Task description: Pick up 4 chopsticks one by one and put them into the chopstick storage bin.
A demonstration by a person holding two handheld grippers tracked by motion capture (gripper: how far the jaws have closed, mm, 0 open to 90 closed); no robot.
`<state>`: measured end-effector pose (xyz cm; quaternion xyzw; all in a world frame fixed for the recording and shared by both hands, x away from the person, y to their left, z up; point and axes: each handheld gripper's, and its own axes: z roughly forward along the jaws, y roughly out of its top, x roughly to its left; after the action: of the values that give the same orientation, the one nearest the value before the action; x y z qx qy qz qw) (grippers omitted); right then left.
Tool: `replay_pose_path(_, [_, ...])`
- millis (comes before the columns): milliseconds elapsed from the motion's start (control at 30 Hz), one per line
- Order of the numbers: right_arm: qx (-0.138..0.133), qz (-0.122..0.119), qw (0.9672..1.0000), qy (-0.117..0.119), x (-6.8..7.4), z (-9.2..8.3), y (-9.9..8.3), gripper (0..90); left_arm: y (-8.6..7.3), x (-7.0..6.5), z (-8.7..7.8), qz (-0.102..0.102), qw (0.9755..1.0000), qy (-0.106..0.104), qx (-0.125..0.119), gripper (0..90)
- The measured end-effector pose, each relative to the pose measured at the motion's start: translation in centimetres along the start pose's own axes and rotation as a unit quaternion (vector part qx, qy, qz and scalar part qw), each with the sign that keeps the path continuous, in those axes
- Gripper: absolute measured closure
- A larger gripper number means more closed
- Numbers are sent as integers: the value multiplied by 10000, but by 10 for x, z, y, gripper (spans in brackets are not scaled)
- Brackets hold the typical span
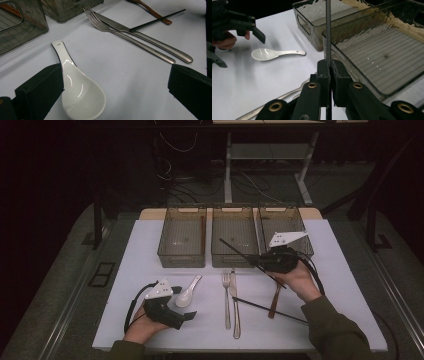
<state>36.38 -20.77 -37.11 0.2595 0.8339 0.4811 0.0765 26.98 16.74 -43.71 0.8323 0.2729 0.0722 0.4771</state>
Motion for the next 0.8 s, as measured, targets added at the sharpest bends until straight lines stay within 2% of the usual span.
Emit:
replay_pose_path(333, [-135,68,9999,9,-2,22,29,851,0,1,-1,10,10000,5,6,0])
replay_pose_path(800, [-288,139,9994,-102,-4,50,69,851,0,1,0,36,10000,-51,4,0])
